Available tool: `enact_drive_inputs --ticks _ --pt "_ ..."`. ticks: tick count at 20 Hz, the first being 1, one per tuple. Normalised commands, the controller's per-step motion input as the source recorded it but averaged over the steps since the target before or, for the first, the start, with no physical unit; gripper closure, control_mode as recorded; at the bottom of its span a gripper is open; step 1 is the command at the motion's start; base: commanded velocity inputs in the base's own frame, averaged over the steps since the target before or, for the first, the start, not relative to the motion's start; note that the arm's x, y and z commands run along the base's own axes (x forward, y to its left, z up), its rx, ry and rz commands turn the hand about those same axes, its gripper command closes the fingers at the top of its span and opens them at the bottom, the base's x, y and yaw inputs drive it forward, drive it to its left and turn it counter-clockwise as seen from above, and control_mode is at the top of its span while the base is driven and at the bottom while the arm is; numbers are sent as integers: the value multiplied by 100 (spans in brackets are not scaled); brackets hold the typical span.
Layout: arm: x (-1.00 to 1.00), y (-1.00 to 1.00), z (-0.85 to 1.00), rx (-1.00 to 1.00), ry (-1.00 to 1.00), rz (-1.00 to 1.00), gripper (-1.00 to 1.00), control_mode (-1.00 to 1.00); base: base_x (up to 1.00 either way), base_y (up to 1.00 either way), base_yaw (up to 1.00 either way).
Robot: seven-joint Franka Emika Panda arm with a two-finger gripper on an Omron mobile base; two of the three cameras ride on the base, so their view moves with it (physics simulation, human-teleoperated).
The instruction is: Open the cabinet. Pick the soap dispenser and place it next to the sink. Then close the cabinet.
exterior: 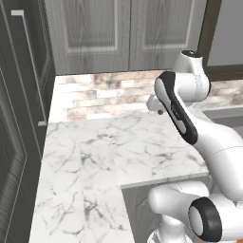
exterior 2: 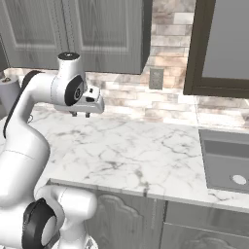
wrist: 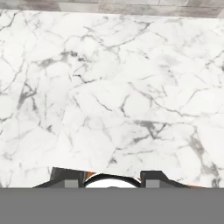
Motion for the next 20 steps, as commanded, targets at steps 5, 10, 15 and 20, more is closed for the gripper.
enact_drive_inputs --ticks 5,10,15,20 --pt "-11 0 0 0 0 4 -100 -100 0 0 0" --pt "-3 0 0 0 0 2 -100 -100 0 0 0" --pt "-17 -1 2 4 0 0 -100 -100 0 0 0" --pt "-6 6 33 0 0 -5 -100 -100 0 0 0"
